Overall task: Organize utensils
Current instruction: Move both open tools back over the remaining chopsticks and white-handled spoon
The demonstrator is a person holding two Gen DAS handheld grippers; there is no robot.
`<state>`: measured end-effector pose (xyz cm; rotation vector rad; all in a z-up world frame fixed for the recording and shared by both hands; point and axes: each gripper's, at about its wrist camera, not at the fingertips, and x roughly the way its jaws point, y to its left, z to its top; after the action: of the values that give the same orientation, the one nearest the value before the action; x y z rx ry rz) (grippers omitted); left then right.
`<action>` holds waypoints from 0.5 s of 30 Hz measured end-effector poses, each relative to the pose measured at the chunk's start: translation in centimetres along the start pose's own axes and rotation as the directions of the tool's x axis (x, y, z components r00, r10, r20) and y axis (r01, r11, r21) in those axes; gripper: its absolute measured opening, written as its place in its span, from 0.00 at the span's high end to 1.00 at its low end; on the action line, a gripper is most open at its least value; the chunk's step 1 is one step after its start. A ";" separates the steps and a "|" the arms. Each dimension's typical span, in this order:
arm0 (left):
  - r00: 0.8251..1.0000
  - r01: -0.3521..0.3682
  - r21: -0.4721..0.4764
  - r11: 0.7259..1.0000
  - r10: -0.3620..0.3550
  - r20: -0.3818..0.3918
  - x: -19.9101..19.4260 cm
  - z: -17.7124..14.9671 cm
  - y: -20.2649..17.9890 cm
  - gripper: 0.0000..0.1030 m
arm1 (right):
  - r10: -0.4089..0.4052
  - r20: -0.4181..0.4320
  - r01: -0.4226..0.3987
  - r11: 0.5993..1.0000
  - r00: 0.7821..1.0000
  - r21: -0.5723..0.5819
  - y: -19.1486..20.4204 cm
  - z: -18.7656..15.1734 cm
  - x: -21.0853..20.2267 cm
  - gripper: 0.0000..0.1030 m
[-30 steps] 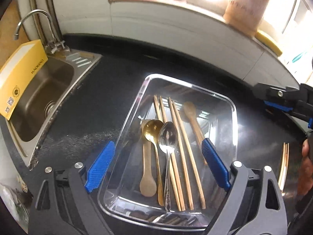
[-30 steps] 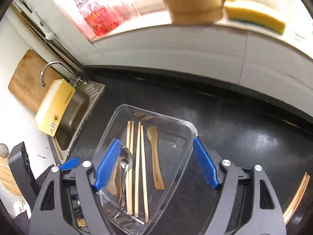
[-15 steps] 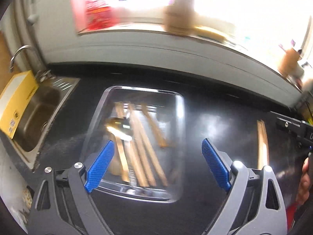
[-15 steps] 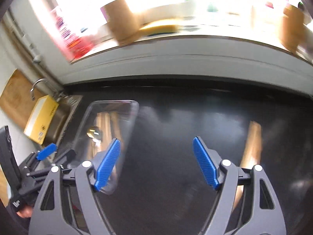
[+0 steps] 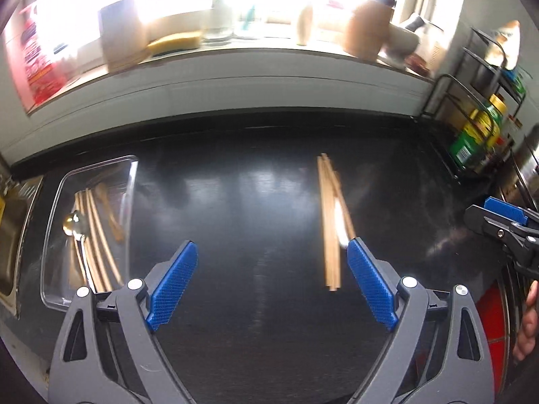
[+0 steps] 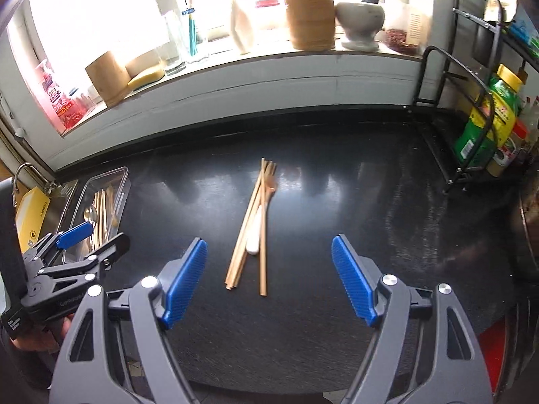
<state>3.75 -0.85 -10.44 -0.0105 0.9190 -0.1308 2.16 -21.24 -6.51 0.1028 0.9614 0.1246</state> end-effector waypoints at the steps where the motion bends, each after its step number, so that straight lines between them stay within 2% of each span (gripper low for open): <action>1: 1.000 0.002 0.005 1.000 -0.002 0.001 0.0 0.0 -0.6 0.14 | 0.002 0.003 -0.002 1.000 1.000 -0.004 -0.2 -0.1 -0.2 0.28; 8: 1.000 0.003 0.016 1.000 -0.003 -0.001 0.3 0.3 -1.7 0.14 | 0.025 -0.011 -0.025 0.999 1.000 -0.037 -0.7 0.3 0.5 0.28; 15: 0.999 0.015 0.044 0.999 -0.013 -0.030 3.4 0.7 -2.0 0.14 | 0.027 -0.050 -0.031 0.997 0.998 -0.071 -0.8 0.4 3.5 0.28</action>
<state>6.08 -3.23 -12.57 0.0255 0.9455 -0.1646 4.52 -21.47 -9.20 0.0473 1.0034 0.1890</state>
